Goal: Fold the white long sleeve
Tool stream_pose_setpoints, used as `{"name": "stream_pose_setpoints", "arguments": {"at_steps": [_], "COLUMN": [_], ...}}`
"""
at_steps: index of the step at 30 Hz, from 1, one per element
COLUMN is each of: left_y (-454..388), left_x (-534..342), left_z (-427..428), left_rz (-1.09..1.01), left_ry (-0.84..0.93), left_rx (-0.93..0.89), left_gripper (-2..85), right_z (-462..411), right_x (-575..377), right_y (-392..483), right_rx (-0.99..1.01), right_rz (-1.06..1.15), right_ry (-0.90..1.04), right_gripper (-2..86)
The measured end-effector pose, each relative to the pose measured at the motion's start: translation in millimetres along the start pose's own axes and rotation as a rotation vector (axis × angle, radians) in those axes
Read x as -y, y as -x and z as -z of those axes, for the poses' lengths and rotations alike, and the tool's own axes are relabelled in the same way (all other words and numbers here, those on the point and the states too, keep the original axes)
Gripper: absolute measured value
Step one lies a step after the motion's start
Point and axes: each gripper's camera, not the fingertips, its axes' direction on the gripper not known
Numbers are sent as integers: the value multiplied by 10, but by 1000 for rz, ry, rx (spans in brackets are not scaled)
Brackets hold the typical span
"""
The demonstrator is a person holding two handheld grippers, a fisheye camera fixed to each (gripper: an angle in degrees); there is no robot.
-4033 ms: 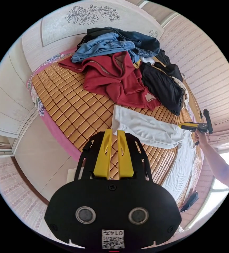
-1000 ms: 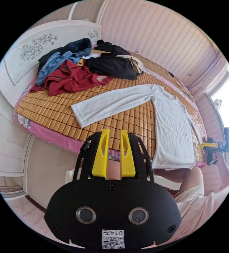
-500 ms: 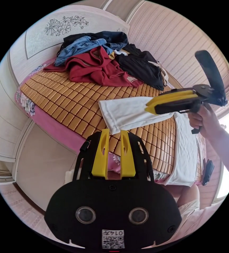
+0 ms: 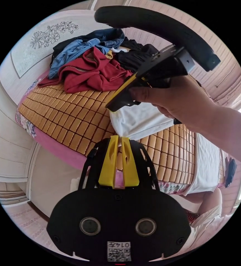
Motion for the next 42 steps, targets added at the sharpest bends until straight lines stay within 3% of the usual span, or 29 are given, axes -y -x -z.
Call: {"name": "stream_pose_setpoints", "arguments": {"at_steps": [6, 10, 13, 16, 21, 24, 27, 32, 36, 39, 42], "left_y": [-616, -1570, -2378, -3231, -4392, -4932, -5249, -5514, -5368, -5065, -4821], "left_x": [273, 495, 471, 205, -600, -1203, -1661, -1960, -1848, -1485, -995], "left_z": [784, 1423, 1782, 1930, 1304, 566, 120, -143, -295, -471, -777], "left_rz": [-62, -295, -489, -698, -903, -1007, -1109, -1183, -1236, -1191, -1136], "left_ry": [-329, -581, -672, -639, -318, -65, 69, 184, 223, 159, 78], "left_rx": [-94, -358, -588, -722, -813, -718, -655, -691, -692, -554, -330], "left_gripper": [-7, -8, -7, -7, -7, -6, -2, 33, 61, 64, 64], "right_z": [1310, 2496, 3187, 3538, 2997, 2074, 1371, 1115, 962, 1069, 1188], "right_x": [-1048, -2425, -3705, -4957, -6479, -7126, -7605, -8007, -8236, -8146, -7720], "right_y": [-854, -1366, -1463, -1252, -888, -928, -968, -923, -1116, -1499, -2164], "right_rx": [105, 67, 49, -34, -110, 18, 204, 197, 254, 196, 151], "right_rz": [-149, -306, -420, -538, -853, -1084, -1255, -1350, -1358, -1268, -1104], "right_ry": [-331, -619, -830, -923, -741, -539, -502, -433, -171, -109, -183], "right_gripper": [-1, 2, 4, 6, 7, 8, 10, 17, 45, 72, 76]}}
